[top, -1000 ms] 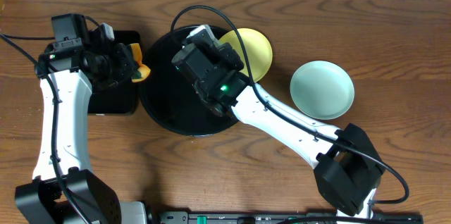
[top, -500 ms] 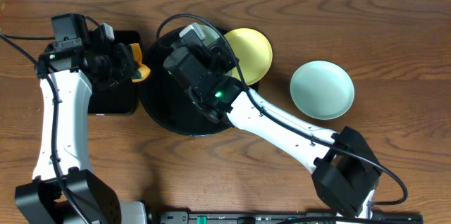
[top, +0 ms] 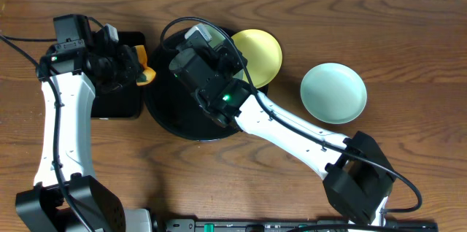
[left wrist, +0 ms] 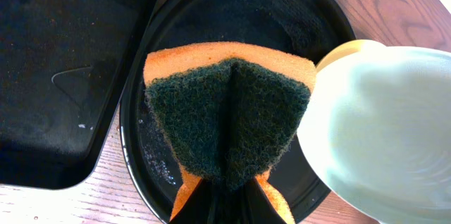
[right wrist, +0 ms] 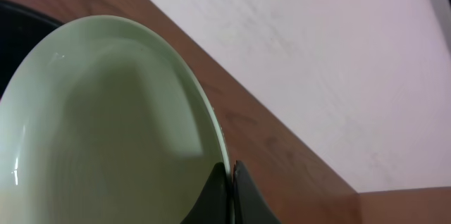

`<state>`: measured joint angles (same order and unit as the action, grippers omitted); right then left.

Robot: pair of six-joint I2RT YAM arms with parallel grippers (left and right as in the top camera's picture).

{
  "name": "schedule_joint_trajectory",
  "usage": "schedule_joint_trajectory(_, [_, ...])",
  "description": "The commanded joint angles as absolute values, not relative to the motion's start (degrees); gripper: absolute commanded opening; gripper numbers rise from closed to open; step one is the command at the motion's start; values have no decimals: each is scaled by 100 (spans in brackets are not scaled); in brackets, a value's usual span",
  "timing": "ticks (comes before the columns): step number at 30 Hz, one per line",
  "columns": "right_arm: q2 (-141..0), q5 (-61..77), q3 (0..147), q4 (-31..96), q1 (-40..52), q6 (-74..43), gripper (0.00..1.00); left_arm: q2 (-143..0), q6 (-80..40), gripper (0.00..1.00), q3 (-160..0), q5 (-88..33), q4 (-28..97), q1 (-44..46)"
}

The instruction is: Clean dirty plates on tray and stack at the side

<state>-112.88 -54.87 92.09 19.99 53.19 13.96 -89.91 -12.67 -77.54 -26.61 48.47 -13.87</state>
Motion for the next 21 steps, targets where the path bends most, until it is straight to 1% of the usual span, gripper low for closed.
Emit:
schedule_joint_trajectory(1, [-11190,-5100,9238,2233,5336,943,1,-9002,-1251,8,-7710,-2633,4864,-1409])
schedule_joint_trajectory(5, [-10949,-3868,9238,2882,5089,202,1,-9002,-1251,8,-7710,-2633,4864,-1409])
schedule_joint_trajectory(9, [-10578,-2399,9238,3343,4567,-432,1,-9002,-1251,7,-7710,-2633,4862,-1409])
schedule_joint_trajectory(16, [-10047,202,9238,3828,3214,-794,1,-9002,-1251,8,-7710,-2633,4862,-1409])
schedule_joint_trajectory(21, [-9894,1208,9238,4320,2154,-858,1,-9002,-1253,8,-7710,-2633,4862,-1409])
